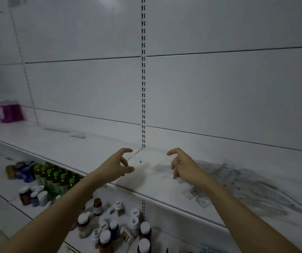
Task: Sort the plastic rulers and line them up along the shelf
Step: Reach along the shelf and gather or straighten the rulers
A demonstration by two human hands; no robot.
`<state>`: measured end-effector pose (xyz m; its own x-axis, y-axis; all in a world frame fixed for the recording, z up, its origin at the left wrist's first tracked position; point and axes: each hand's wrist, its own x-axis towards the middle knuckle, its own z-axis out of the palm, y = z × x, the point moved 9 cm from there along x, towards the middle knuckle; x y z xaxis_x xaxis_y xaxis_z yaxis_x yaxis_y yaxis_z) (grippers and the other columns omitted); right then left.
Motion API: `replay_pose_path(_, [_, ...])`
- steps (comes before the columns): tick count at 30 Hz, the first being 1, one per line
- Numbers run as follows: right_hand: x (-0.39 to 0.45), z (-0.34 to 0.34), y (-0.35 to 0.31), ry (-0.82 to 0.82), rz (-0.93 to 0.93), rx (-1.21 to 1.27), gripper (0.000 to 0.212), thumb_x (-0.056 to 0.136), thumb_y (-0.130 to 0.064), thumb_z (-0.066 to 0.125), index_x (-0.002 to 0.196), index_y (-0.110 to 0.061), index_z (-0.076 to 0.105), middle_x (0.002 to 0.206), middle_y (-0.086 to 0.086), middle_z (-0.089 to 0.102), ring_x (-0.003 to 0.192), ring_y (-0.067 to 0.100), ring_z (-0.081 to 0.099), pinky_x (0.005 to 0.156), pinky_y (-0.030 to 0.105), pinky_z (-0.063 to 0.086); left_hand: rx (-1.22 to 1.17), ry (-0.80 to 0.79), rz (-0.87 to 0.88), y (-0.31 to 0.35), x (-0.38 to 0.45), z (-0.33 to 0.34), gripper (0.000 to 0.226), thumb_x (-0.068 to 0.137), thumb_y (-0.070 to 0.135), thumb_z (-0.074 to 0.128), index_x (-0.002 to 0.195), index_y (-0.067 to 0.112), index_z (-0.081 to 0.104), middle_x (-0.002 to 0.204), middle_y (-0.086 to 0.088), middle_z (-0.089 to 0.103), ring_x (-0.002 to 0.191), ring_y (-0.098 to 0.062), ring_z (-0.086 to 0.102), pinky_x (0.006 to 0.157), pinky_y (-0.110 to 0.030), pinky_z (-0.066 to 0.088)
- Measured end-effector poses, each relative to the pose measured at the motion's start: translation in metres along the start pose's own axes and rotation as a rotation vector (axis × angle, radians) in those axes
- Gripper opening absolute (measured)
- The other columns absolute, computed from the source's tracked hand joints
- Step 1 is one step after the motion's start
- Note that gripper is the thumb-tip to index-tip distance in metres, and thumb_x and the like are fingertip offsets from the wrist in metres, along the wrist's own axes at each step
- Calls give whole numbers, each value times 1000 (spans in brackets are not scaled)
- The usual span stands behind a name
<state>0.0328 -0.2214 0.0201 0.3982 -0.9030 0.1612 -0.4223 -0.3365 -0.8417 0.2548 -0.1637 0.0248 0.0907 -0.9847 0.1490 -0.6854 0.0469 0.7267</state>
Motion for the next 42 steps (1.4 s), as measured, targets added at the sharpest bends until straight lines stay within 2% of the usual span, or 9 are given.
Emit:
replay_pose_path(4, [12,40,-34,-11,-63,19,45,95,1,30,118,-31,53,86,5,51,61,19,44,58,31,37,61,83,-23,-35,-16,-42,66,82,29,74,138,34,39,99,2,55,80,-20,64,68,-27,54])
replay_pose_path(7, [21,79,-63,-75,-102,1,27,98,-23,51,124,-30,49,87,-1,50,64,13,47,63,25,40,89,119,-22,-60,-28,-72,69,84,30,71,143,31,36,97,5,55,82,-13,60,68,-21,51])
replay_pose_path(12, [39,155,-100,-180,-129,-63,56,87,-41,67,136,-32,41,102,-6,51,89,7,53,77,24,41,62,164,-45,-109,-56,-132,70,86,28,68,146,29,32,97,2,59,83,-12,61,75,-25,54])
replay_pose_path(17, [64,247,-151,-224,-163,-111,69,83,-41,72,142,-30,36,103,-7,59,77,10,60,71,24,46,48,242,-51,-176,-93,-208,66,87,22,68,144,19,35,97,13,56,83,2,54,60,-9,44])
replay_pose_path(20, [79,289,-178,-233,-159,-146,62,81,-39,75,131,-25,42,104,-8,63,71,12,65,62,24,49,92,292,-83,-214,-104,-255,55,83,29,72,130,16,47,108,7,60,90,-2,58,69,-12,47])
replay_pose_path(26, [115,352,-217,-191,-173,-122,56,79,-37,77,126,-21,51,105,-5,64,70,14,68,65,30,56,154,331,-113,-260,-99,-328,49,82,28,73,125,13,54,111,3,60,91,-12,59,78,-23,51])
replay_pose_path(29, [137,368,-227,-164,-173,-104,55,80,-34,76,127,-21,52,102,-7,64,64,9,66,59,22,49,132,320,-129,-286,-79,-348,52,82,29,73,127,12,54,114,-2,62,86,-13,62,74,-25,55])
replay_pose_path(36, [213,384,-225,-135,-147,-68,49,80,-30,76,121,-19,51,108,-5,64,72,14,69,60,24,50,64,284,-148,-331,-4,-366,53,82,27,74,129,15,53,108,3,64,83,-12,66,57,-21,53])
replay_pose_path(42, [290,389,-211,-65,-99,83,47,81,-29,76,120,-14,56,105,-3,66,73,14,69,63,25,50,125,235,-138,-357,69,-375,51,77,33,78,122,17,59,105,9,64,79,-10,67,70,-27,57])
